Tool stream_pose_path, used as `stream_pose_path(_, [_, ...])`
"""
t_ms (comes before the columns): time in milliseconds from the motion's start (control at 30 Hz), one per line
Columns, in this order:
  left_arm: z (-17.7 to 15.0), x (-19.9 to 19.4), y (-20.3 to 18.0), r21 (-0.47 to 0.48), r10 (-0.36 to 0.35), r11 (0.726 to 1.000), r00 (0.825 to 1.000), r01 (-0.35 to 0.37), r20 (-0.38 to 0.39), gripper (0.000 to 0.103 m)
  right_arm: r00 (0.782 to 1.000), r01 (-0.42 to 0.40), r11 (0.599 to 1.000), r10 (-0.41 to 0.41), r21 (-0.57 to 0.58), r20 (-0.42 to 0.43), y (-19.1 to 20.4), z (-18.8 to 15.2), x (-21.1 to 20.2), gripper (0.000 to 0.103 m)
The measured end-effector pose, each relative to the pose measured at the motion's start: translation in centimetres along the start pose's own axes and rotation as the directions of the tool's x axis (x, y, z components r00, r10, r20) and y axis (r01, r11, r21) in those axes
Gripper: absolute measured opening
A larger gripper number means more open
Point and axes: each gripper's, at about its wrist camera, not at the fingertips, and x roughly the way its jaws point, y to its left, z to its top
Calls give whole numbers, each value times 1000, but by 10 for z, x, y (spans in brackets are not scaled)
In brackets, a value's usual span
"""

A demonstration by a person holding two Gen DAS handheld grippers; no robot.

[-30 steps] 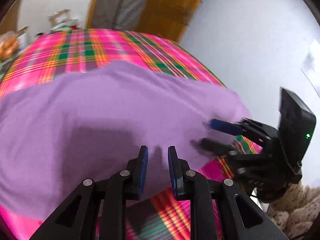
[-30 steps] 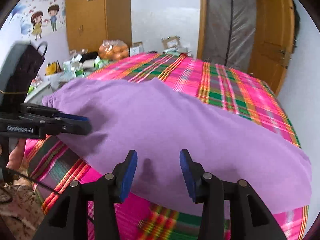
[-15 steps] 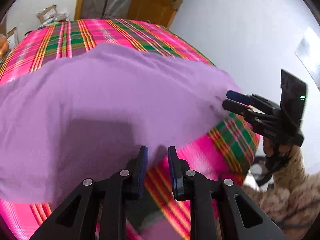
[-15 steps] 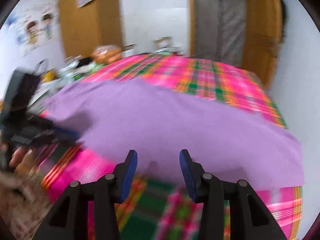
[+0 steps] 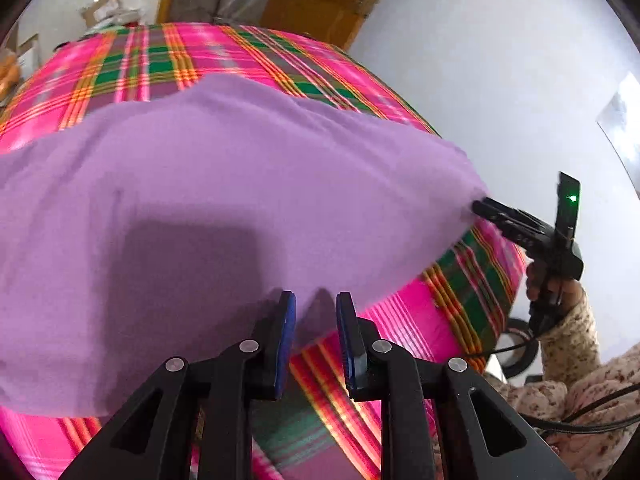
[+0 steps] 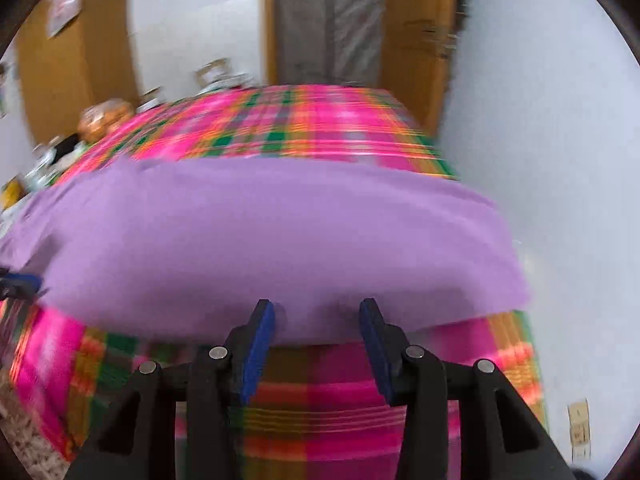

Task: Fold clothes

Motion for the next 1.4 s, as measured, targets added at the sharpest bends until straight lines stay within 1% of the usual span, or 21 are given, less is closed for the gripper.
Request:
stream_pose_path(67, [3, 2, 3, -24, -12, 1000, 1000, 12, 10, 21, 1000, -10, 997, 9, 71, 19, -14, 7, 3, 45])
stream_pose_path(133, [2, 7, 5, -34, 6, 999, 1000, -6, 2, 22, 999, -35, 997, 34, 65, 24, -14, 12, 10, 45])
stream_pose_path(200, [0, 7, 10, -48, 5, 999, 1000, -5, 5, 21, 1000, -23, 999, 22, 43, 7, -10, 15, 19, 45])
stream_pose_path(300, [-1, 4, 15, -68, 13, 998, 1000, -12, 15, 22, 1000, -24, 999, 24, 24, 5, -14, 13, 20, 45])
stream_pose_path(333, [-1, 3, 18, -79, 16, 997, 1000, -15, 18, 22, 1000, -15, 1000, 15, 12, 2, -18, 11, 19, 44])
stream_pose_path(400, [0, -1, 25, -112, 14, 994, 999, -11, 28, 21, 999, 33, 999, -33, -13, 3, -27, 9, 17, 44])
stream_pose_path(533, [3, -2, 34, -152, 30, 988, 998, -23, 47, 22, 996, 93, 989, -94, 113, 1, -65, 12, 14, 44])
stream_pose_path(567, [4, -2, 35, -159, 35, 987, 998, -26, 50, 22, 996, 87, 985, -89, 146, 7, -72, 15, 15, 44])
stream_pose_path(600, [6, -1, 36, -168, 35, 985, 998, -25, 52, 22, 998, 61, 984, -64, 167, 16, -75, 20, 16, 44])
stream_pose_path(633, [7, 0, 36, -178, 35, 984, 998, -24, 55, 22, 999, 34, 986, -38, 164, 27, -75, 27, 20, 44])
stream_pose_path(700, [8, 1, 38, -196, 33, 980, 997, -20, 63, 22, 999, 26, 991, -32, 132, 36, -70, 39, 28, 44])
stream_pose_path(833, [9, 0, 42, -223, 22, 975, 997, -5, 76, 22, 1000, -1, 992, 0, 128, 5, -68, 64, 52, 44])
stream_pose_path(967, [9, 0, 46, -246, 9, 969, 996, 13, 87, 21, 998, 46, 985, -40, 165, -40, -82, 74, 72, 43])
stream_pose_path(1000, [10, 1, 47, -250, 7, 968, 996, 16, 89, 21, 999, 44, 982, -37, 184, -38, -88, 75, 73, 41])
stream_pose_path(1033, [11, 3, 46, -251, 6, 968, 996, 17, 90, 22, 999, 42, 978, -35, 203, -36, -94, 76, 73, 36])
stream_pose_path(1067, [12, 4, 47, -252, 5, 968, 996, 18, 91, 21, 998, 51, 975, -45, 216, -33, -100, 77, 75, 35])
stream_pose_path(1133, [12, 5, 46, -254, 4, 967, 996, 20, 94, 21, 990, 139, 959, -128, 247, -61, -115, 79, 79, 35])
stream_pose_path(1167, [12, 5, 47, -255, 2, 967, 995, 23, 96, 21, 989, 143, 950, -128, 277, -69, -123, 79, 81, 41])
stream_pose_path(1200, [12, 5, 47, -256, 0, 966, 995, 26, 98, 21, 992, 122, 941, -105, 315, -71, -131, 78, 83, 43])
stream_pose_path(1333, [11, 4, 51, -266, -14, 963, 994, 41, 106, 21, 996, 84, 913, -63, 399, -67, -143, 75, 80, 44])
stream_pose_path(1400, [10, 4, 52, -266, -18, 963, 994, 46, 108, 21, 998, 56, 919, -42, 390, -44, -136, 72, 73, 43])
